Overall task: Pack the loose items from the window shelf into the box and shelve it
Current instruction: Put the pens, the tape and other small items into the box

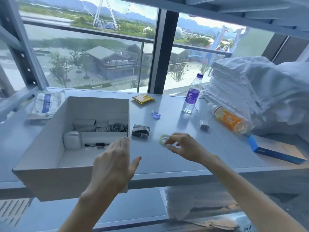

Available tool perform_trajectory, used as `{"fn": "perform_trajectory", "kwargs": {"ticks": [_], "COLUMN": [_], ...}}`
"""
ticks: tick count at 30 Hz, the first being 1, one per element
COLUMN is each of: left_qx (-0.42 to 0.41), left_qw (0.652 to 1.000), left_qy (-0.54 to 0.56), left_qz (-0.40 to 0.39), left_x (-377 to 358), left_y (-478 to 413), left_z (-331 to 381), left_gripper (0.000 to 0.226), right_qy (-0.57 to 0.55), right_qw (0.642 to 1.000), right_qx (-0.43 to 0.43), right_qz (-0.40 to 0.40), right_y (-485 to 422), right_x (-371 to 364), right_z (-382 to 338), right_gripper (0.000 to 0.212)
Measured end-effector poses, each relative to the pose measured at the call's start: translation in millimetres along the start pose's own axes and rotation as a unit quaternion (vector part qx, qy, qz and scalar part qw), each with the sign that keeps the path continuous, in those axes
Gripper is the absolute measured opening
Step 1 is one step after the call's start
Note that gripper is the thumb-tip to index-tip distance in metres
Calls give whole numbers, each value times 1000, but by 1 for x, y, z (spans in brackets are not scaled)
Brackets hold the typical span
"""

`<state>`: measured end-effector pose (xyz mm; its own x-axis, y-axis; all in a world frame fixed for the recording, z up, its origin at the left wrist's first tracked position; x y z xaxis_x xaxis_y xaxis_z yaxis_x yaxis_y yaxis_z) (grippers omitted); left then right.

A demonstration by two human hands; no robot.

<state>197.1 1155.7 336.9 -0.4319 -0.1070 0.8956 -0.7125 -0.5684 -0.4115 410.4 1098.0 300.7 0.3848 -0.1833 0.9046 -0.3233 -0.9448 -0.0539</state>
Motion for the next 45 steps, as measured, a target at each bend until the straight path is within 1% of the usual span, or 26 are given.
{"fn": "perform_trajectory", "kwargs": {"ticks": [2,5,8,11,13,17,21,23,25,27,29,32,33,34,37,38,40,41,43,45], "left_qx": [27,37,49,54,71,37,56,70,86,94,94,94,91,85,49,34,12,5,2,11], "left_qw": [998,993,991,994,995,995,993,992,990,989,989,989,990,991,996,997,997,997,996,993], "left_qy": [-41,-83,-90,-84,-67,-88,-101,-108,-109,-111,-114,-107,-105,-99,-54,-28,15,17,-13,-55], "left_qz": [-33,-75,-85,-54,-28,-6,7,7,10,16,23,33,37,42,57,62,74,80,91,103], "left_x": [-11,-23,-25,-22,-16,-18,-17,-17,-17,-17,-18,-17,-17,-17,-16,-13,-5,-1,10,25], "left_y": [-1,0,-1,-3,-4,-5,-4,-2,-1,-1,-1,-1,-1,-1,2,3,8,13,25,39], "left_z": [-3,-7,-8,-7,-9,-8,-9,-10,-12,-12,-11,-11,-10,-10,-11,-14,-26,-37,-67,-102], "left_gripper": [39,37,32,32,34,38,33,28,21,20,21,29,31,33,48,53,57,59,65,66], "right_qy": [10,19,40,49,61,78,123,147,169,198,200,162,147,124,-15,-65,-165,-208,-282,-343], "right_qw": [1000,999,998,996,995,991,982,979,977,973,973,980,983,987,998,997,984,975,954,930], "right_qx": [-15,-35,-58,-73,-78,-113,-127,-118,-110,-102,-103,-79,-69,-52,-2,21,58,71,102,131], "right_qz": [-11,-10,-1,25,24,-6,-62,-77,-70,-57,-60,-82,-88,-83,-57,-43,-16,-4,9,-22], "right_y": [-23,-58,-97,-142,-170,-215,-241,-247,-247,-245,-241,-237,-233,-230,-217,-211,-194,-185,-167,-149], "right_x": [-8,-15,-17,-14,-18,-30,-47,-54,-57,-57,-60,-65,-62,-59,-35,-22,8,23,48,57], "right_z": [14,32,44,51,56,65,76,80,80,78,76,75,71,67,45,32,0,-18,-57,-98], "right_gripper": [15,18,19,19,20,32,39,37,27,18,20,41,44,41,7,4,7,10,13,17]}}
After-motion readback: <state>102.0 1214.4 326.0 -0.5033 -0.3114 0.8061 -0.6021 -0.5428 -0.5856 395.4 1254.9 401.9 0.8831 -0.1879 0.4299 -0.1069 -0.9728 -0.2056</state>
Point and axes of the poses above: each hand's wrist, its own y-axis away from the middle knuckle, its own x-axis out of the back of the hand, z = x × y, the point moved 6 cm from there along -y, towards the middle knuckle, and after that the axes turned 7 degrees about -x, right-handed, at the moved point
